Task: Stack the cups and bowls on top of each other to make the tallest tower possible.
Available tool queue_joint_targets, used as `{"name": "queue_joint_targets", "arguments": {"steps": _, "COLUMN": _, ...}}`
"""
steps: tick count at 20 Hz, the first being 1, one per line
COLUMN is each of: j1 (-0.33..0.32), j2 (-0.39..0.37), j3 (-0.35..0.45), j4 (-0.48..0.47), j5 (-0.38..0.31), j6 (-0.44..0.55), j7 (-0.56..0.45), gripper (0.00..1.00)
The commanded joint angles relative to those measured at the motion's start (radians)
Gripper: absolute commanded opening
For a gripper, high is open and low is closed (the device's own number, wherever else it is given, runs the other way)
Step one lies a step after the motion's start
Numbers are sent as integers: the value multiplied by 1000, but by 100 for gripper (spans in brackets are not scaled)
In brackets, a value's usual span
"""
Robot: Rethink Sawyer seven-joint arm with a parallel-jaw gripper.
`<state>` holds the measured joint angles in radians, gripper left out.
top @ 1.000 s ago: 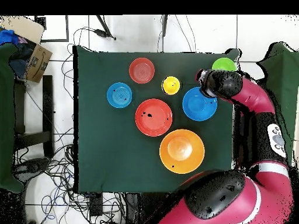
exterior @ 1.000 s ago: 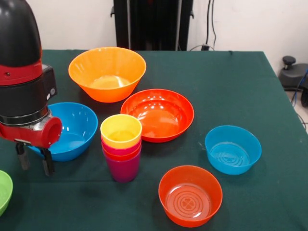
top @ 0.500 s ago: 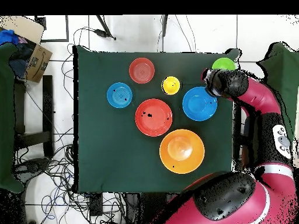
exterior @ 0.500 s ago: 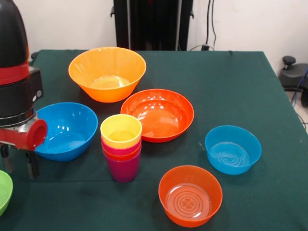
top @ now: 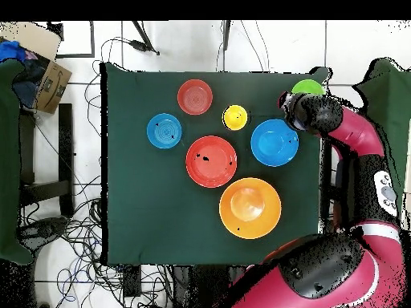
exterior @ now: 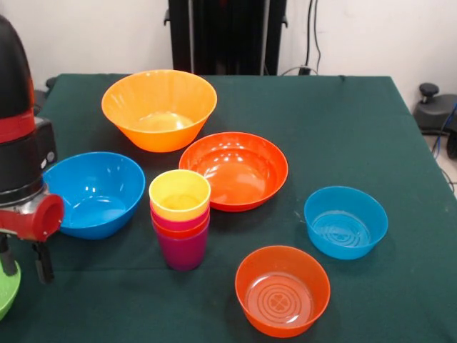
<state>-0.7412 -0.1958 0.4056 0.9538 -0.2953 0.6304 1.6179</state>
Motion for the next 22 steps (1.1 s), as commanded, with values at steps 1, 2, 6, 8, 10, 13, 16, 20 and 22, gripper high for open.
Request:
{"name": "queue_joint_targets", "arguments": {"steps": 1, "j1": -6, "j2": 53, "j3": 150, "j4": 2, "j5": -104, "j6": -37, "j7": -368, "gripper": 100}}
{"name": "queue_joint_targets", "arguments": {"steps": 2, "j1": -9, "j2": 53, "j3": 152, "j4": 11, "j5": -113, "j6": -44, "j7": -364, "gripper": 100}}
{"name": "queue_joint_targets", "arguments": {"steps": 6, "j1": -16, "j2": 44, "j3": 140, "j4": 30, "j5": -151, "j6": -44, "j7": -344, "gripper": 100}}
{"name": "queue_joint_targets", "arguments": {"steps": 8, "j1": -22, "j2": 38, "j3": 135, "j4": 31, "j5": -165, "j6": -33, "j7": -339, "gripper": 100}}
{"name": "queue_joint_targets", "arguments": {"steps": 10, "j1": -34, "j2": 34, "j3": 142, "j4": 38, "j5": -169, "j6": -23, "j7": -341, "gripper": 100}}
{"name": "queue_joint_targets", "arguments": {"steps": 13, "j1": -44, "j2": 22, "j3": 149, "j4": 45, "j5": -180, "j6": -5, "j7": -344, "gripper": 100}}
{"name": "queue_joint_targets", "arguments": {"steps": 16, "j1": -54, "j2": 7, "j3": 146, "j4": 51, "j5": -197, "j6": 21, "j7": -349, "gripper": 100}}
{"name": "queue_joint_targets", "arguments": {"steps": 20, "j1": -66, "j2": -1, "j3": 153, "j4": 60, "j5": -210, "j6": 34, "j7": -349, "gripper": 100}}
{"name": "queue_joint_targets", "arguments": {"steps": 22, "j1": -69, "j2": 1, "j3": 152, "j4": 62, "j5": -220, "j6": 30, "j7": -345, "gripper": 100}}
